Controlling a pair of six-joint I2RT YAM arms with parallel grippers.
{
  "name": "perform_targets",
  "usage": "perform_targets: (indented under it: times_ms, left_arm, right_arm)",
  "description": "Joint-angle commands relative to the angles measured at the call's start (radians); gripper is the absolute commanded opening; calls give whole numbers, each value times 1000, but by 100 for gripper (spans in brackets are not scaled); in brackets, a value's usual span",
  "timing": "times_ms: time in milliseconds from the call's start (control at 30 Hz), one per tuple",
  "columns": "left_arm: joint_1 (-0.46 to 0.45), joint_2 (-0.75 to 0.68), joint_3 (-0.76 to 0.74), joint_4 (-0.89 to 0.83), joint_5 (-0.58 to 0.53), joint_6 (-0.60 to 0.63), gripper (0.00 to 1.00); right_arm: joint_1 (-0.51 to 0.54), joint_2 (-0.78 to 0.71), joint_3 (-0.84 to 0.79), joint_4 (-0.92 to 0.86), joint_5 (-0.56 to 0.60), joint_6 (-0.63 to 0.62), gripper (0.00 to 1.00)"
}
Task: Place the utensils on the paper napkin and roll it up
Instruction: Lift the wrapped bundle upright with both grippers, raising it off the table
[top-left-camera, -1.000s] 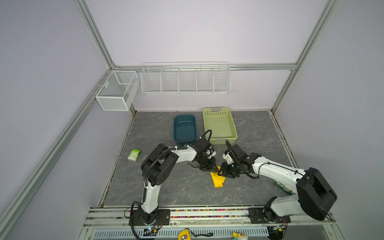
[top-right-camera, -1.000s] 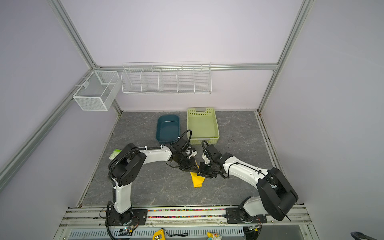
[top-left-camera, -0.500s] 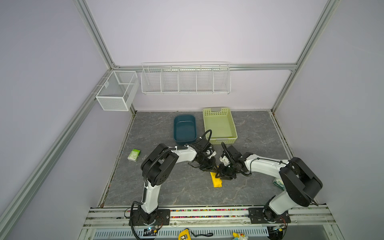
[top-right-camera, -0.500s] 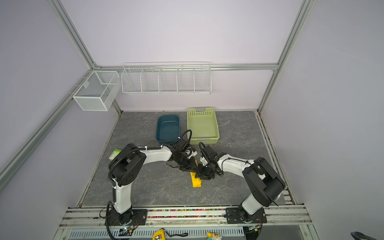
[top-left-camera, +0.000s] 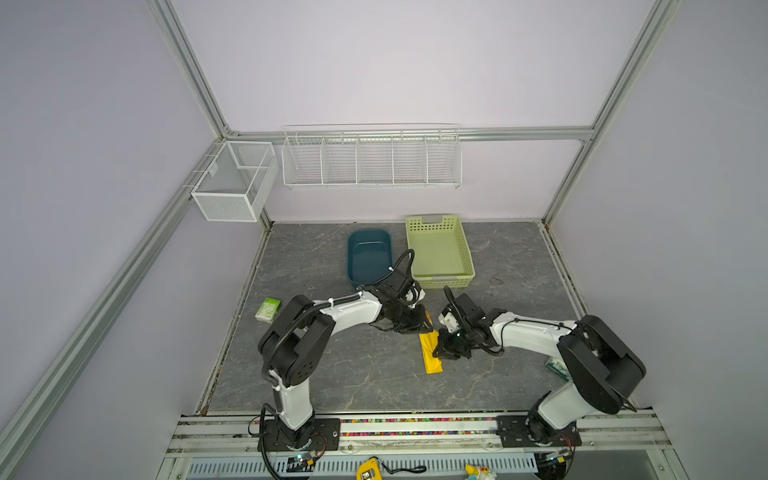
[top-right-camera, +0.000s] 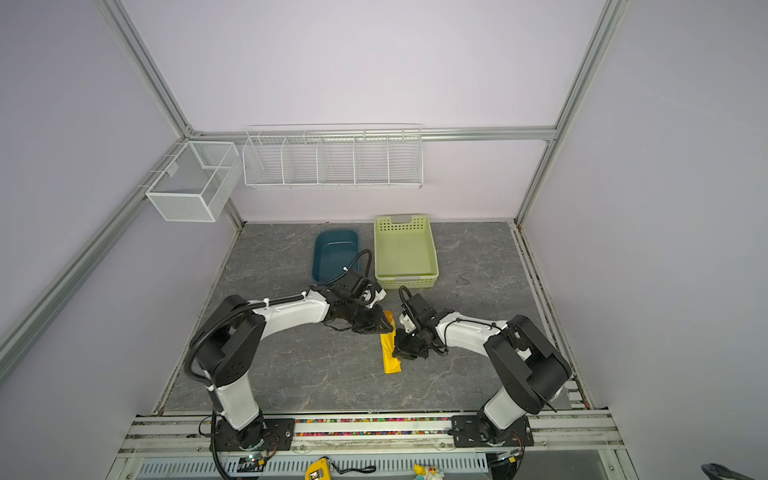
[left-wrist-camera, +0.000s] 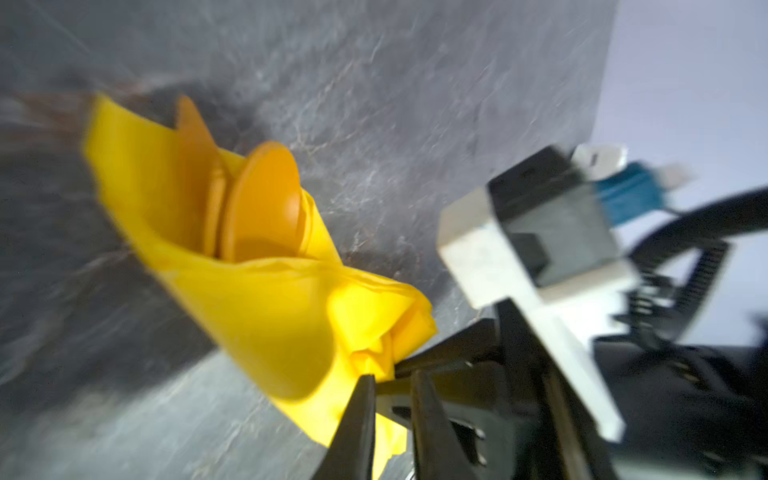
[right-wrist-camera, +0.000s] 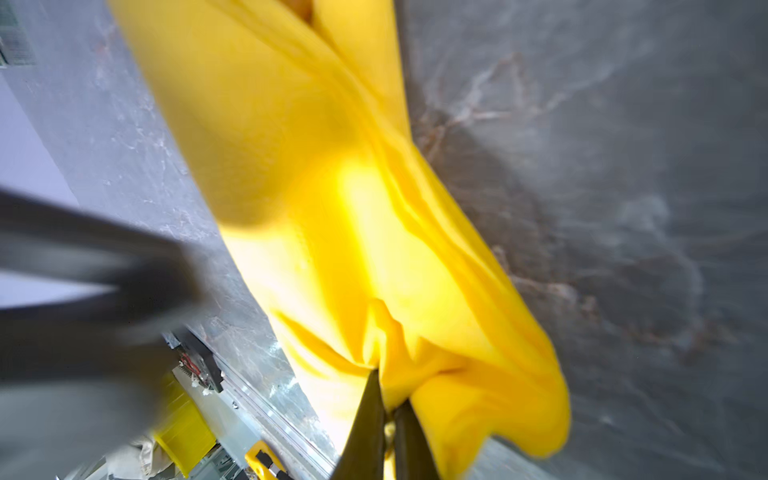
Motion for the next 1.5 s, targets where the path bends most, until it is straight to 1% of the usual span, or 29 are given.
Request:
perform_targets:
  times_ms: [0, 67, 233, 500, 567, 667, 833, 933, 1067, 1167, 1233, 1333, 1467]
  left_arm:
    - [20, -111, -76, 106, -59, -48, 20]
    - [30, -171, -147, 181, -67, -87, 24]
    - [41, -246, -268, 326, -34, -150, 39]
    - [41, -262, -369, 529, 9, -244, 42]
    - [41, -286, -382, 550, -8, -249, 42]
    - [41, -339, -383, 546, -29, -220, 43]
    - [40, -454, -363, 559, -32, -172, 45]
    - [38, -541, -349, 545, -44, -115, 49]
    - [34, -622, -305, 472, -65, -22, 55]
    - [29, -633, -256, 432, -60, 17, 56]
    - [27, -621, -224, 426, -42, 20, 56]
    - [10, -601, -180, 426, -3, 25, 56]
    - [-26, -590, -139, 393, -14, 69, 54]
  right_arm:
    - [-3, -46, -35, 10, 63, 16, 7]
    - [-2, -81, -38, 25, 57, 12, 7]
    - [-4, -145, -39, 56, 26, 15, 7]
    - [-3, -235, -27, 71, 35, 12, 7]
    - [-4, -265, -24, 71, 45, 3, 7]
    - [-4, -329, -13, 63, 58, -19, 7]
    - [-5, -442, 40, 29, 68, -76, 7]
    - [-4, -517, 80, 10, 76, -105, 7]
    - [-4, -593, 128, -2, 68, -149, 7]
    - [-2, -624, 159, -9, 44, -183, 7]
    - [-2, -636, 159, -10, 31, -197, 7]
    - [-1, -642, 207, -22, 21, -211, 7]
    - [4, -646, 221, -24, 4, -224, 7]
